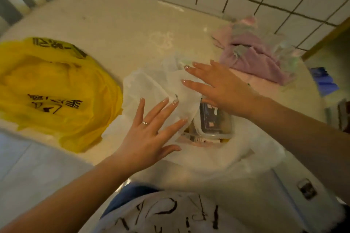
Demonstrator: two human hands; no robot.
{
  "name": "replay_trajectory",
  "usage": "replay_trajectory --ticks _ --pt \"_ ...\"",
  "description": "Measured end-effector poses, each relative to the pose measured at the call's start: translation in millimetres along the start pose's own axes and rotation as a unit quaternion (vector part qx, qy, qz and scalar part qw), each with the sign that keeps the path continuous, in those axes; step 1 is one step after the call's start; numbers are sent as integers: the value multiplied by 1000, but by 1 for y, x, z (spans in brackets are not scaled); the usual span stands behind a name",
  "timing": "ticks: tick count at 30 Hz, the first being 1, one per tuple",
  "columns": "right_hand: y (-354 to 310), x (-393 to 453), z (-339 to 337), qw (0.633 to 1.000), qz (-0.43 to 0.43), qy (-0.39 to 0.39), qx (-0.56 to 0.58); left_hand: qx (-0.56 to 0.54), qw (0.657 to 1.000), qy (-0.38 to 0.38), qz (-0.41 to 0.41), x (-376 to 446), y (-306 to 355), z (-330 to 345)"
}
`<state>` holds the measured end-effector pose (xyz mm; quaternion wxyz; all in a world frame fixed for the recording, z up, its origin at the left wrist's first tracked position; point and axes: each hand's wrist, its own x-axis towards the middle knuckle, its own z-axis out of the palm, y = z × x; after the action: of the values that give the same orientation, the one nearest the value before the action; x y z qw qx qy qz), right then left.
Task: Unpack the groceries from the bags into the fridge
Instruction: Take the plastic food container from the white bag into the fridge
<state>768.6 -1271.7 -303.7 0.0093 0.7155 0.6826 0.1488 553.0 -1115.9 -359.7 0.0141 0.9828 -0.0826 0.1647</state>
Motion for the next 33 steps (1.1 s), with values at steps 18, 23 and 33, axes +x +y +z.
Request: replay_trajectory --ticks 18,23,33 --pt "41 67 26 987 -83 47 131 85 985 59 -138 -4 -37 0" --pt "49 96 16 986 49 62 146 112 979 66 -158 20 -87 -7" --pt "77 163 36 945 240 39 218 112 970 22 -215 62 -179 2"
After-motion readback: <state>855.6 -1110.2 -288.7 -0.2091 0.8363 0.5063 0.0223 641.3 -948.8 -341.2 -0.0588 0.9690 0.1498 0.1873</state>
